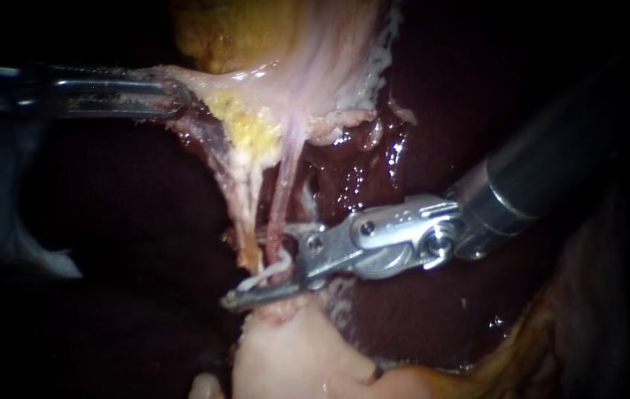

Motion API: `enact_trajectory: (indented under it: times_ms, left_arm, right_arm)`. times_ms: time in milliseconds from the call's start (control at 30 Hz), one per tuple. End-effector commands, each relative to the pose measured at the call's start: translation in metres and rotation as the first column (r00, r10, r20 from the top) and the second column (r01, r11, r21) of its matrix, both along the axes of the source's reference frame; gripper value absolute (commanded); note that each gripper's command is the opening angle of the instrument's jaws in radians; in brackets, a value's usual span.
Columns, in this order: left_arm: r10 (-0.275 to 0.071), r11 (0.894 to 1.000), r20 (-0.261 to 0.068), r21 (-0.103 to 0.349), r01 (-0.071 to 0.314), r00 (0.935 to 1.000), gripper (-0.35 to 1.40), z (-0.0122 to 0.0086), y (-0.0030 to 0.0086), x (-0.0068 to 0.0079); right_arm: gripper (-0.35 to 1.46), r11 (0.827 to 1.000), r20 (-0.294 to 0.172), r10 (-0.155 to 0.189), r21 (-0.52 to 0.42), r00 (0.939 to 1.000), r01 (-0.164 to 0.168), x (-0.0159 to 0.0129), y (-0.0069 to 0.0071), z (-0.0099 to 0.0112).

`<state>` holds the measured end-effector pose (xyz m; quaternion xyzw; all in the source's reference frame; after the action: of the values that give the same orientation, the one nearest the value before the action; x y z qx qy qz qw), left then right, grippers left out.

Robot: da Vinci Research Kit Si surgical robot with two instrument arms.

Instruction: Clipping first clip left tube

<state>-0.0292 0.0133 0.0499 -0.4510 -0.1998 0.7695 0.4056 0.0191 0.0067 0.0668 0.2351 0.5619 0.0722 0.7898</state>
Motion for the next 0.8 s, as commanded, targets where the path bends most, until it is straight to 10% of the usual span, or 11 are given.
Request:
enact_trajectory:
  times_ms: [33, 800]
  left_arm:
    - [0.0, 1.0, 0.0, 0.0, 0.0, 1.0, -0.35, 0.0, 0.0, 0.0]
    - [0.001, 1.0, 0.0, 0.0, -0.001, 1.0, -0.35, 0.0, 0.0, 0.0]
  right_arm:
    - [0.49, 1.0, 0.001, 0.007, -0.001, 1.0, -0.007, -0.0004, 0.0003, 0.0]
    - [0.5, 0.998, 0.034, 0.065, -0.007, 0.9973, -0.065, -0.01, 0.0036, -0.0012]
